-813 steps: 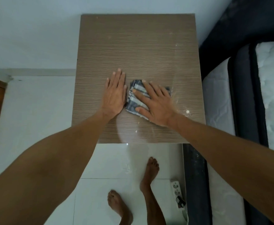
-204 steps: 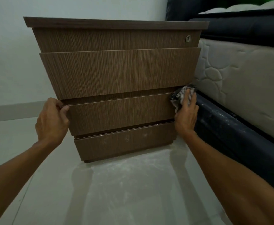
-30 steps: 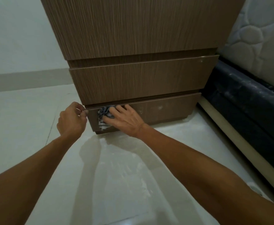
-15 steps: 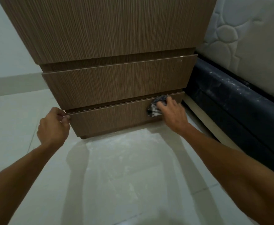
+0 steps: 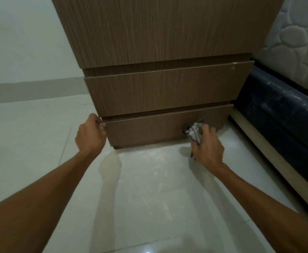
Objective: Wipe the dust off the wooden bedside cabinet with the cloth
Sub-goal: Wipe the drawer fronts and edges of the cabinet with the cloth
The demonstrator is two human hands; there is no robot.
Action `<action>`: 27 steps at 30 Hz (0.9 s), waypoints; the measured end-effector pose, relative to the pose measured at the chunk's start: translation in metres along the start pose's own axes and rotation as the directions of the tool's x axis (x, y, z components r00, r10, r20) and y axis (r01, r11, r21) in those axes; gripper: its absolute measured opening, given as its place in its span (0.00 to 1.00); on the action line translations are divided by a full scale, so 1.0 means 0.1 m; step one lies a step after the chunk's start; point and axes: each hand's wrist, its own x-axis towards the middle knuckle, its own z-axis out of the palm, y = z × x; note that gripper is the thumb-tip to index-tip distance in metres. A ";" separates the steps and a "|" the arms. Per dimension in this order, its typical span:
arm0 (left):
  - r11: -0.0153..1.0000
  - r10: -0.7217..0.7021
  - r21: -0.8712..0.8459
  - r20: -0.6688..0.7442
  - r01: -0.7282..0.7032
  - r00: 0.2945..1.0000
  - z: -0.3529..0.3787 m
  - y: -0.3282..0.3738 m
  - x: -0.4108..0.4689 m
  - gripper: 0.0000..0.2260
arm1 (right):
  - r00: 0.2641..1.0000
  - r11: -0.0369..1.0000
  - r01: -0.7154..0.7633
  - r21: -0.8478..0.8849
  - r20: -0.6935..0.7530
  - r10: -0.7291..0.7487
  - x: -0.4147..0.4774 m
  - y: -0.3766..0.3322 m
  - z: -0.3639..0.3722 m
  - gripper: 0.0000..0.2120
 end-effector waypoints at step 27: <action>0.979 -0.160 -0.119 0.058 0.166 0.985 0.21 -0.02 -0.14 0.12 | 0.320 0.151 0.896 -0.418 0.370 -0.872 0.27 -0.74 0.75 0.19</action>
